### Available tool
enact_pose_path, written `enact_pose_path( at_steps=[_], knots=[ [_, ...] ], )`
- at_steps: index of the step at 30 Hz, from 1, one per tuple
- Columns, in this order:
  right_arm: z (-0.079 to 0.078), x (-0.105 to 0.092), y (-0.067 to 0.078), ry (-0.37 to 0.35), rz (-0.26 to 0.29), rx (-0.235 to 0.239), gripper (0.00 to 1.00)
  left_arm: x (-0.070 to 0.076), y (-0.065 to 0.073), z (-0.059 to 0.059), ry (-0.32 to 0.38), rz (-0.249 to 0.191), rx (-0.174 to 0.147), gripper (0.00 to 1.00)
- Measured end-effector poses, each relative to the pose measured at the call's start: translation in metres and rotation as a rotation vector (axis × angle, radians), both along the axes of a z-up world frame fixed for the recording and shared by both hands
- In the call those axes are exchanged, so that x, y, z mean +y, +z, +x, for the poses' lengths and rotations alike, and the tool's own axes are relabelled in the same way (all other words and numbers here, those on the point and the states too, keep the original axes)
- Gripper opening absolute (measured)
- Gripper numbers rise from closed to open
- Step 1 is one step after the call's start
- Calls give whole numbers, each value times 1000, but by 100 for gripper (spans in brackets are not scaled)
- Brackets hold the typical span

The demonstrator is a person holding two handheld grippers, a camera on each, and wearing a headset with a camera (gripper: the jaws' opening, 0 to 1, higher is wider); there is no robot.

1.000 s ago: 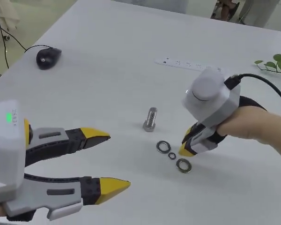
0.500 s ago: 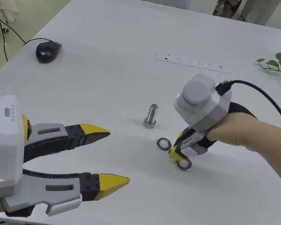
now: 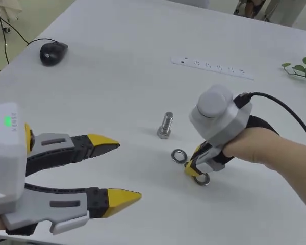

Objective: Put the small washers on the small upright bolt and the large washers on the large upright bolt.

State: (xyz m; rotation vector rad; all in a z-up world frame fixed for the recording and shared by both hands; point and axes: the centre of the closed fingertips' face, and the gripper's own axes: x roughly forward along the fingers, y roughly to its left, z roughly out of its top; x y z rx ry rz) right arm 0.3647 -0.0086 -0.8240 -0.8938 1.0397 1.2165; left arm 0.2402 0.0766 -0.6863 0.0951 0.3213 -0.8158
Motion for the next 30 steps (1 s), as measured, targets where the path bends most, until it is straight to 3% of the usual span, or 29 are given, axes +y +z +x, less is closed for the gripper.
enact_pose_path(
  at_steps=[14, 30],
  knots=[
    [1, 0, 0, 13, -4, -31, 16, 1, 0, 0, 1, 4, 2, 47],
    [1, 0, 1, 38, -11, -29, 13, 0, -1, 0, -3, 11, 5, 47]
  ],
)
